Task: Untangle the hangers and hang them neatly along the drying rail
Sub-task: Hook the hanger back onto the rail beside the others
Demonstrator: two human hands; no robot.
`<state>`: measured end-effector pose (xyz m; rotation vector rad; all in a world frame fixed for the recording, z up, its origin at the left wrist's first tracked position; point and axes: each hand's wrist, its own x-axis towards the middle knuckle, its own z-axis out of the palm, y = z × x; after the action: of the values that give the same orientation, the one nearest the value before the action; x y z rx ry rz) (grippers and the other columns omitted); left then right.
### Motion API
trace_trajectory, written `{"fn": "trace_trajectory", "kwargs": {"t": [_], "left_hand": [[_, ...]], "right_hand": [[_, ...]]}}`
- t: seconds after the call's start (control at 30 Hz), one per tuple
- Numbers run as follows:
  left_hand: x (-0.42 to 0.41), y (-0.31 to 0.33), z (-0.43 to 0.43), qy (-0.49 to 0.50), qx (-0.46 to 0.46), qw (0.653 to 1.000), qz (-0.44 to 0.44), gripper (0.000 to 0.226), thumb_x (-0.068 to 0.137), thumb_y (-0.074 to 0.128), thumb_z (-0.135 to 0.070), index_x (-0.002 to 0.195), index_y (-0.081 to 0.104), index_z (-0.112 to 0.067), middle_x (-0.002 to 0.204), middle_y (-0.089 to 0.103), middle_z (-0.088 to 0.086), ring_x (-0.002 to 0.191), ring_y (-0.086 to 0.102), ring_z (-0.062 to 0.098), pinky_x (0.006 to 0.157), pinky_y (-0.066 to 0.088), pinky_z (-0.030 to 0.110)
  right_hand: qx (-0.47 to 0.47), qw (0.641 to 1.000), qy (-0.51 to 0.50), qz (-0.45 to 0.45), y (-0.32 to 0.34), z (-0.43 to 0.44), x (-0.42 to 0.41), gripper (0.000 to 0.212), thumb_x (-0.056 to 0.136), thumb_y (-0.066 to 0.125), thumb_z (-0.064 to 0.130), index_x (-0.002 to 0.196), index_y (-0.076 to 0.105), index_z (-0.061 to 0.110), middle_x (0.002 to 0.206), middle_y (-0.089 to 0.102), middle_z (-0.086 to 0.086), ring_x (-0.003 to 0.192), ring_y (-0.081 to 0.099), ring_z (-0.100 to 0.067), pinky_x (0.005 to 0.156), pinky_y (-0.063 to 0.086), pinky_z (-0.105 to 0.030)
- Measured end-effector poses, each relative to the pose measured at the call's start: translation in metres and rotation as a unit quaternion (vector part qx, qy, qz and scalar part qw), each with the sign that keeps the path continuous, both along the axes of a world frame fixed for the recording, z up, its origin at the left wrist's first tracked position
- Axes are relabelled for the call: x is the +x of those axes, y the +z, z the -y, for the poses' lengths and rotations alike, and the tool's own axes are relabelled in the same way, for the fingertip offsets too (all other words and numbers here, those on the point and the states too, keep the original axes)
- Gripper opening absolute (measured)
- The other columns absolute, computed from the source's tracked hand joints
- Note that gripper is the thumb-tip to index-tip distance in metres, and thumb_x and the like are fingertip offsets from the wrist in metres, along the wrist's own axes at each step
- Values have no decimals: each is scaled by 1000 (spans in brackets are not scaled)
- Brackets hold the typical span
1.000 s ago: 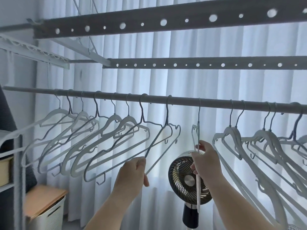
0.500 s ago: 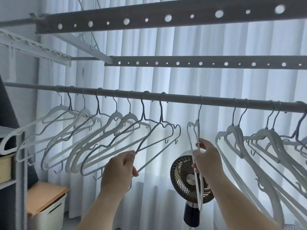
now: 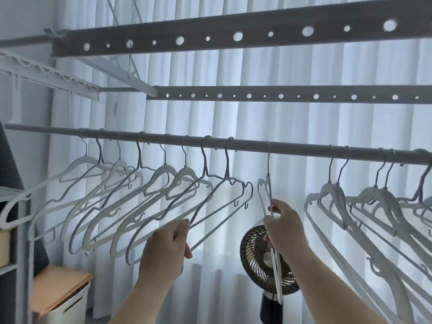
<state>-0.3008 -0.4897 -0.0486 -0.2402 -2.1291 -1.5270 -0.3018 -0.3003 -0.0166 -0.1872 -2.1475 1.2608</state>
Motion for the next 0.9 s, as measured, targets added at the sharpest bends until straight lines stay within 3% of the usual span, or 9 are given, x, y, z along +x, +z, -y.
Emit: {"fn": "trace_trajectory", "kwargs": {"t": [0.1,0.17,0.3,0.37,0.5,0.6,0.7,0.83,0.9], "left_hand": [[0,0,1,4,-11,1000,-4,20,95,43,-19,80,53,-29,43,55,-3,26,38,8,42,32,21],[0,-1,2,9,-25,1000,-6,27,94,43,-20,70,49,-30,45,56,-1,30,36,8,45,34,23],[0,-2,4,8,-23,1000,-6,35,94,43,-22,62,42,-35,52,60,-2,37,38,8,50,37,27],[1,-3,5,-1,-21,1000,1,36,95,42,-22,61,40,-36,56,62,-2,40,41,12,54,41,30],[2,-4,7,-8,-2,1000,3,15,94,45,-25,89,57,-33,74,66,-6,59,57,17,70,48,34],[2,-2,12,37,-55,998,-23,30,91,50,-26,118,59,-17,92,63,-6,81,57,12,77,40,26],[6,4,15,71,-106,988,-87,30,88,56,-28,113,62,-14,111,63,2,101,55,20,89,41,33],[18,7,11,36,-101,981,-160,57,69,41,-54,100,68,-13,98,60,-5,102,52,24,88,41,36],[25,5,4,2,-89,976,-201,58,68,36,-53,94,69,-13,92,57,-10,95,52,16,86,38,28]], "right_hand": [[5,1000,10,6,1,10,-2,42,87,38,-3,128,45,5,102,47,-1,45,47,-17,41,39,-22],[5,1000,7,11,3,19,-4,39,87,37,-2,125,45,4,101,47,-2,49,49,-20,45,40,-26],[32,999,-13,26,5,33,-7,46,88,37,-1,134,38,3,128,48,-13,103,54,-30,85,42,-30],[40,998,-22,33,6,37,-5,46,90,36,-1,136,35,3,138,41,-13,117,48,-28,90,36,-26],[56,997,-34,37,7,42,-4,41,91,36,3,132,37,2,137,39,-12,103,53,-30,92,40,-31],[73,996,-32,48,9,43,2,48,94,39,15,139,29,5,146,27,-6,105,56,-29,92,40,-30],[96,993,-60,17,10,36,18,51,94,42,24,142,26,15,148,24,4,122,48,-21,88,37,-28],[138,980,-119,-81,7,17,53,38,91,49,19,129,46,21,130,43,9,77,54,-5,75,34,-21],[174,964,-158,-127,6,0,71,31,89,53,12,119,57,15,119,53,5,75,49,-6,76,33,-20]]}}
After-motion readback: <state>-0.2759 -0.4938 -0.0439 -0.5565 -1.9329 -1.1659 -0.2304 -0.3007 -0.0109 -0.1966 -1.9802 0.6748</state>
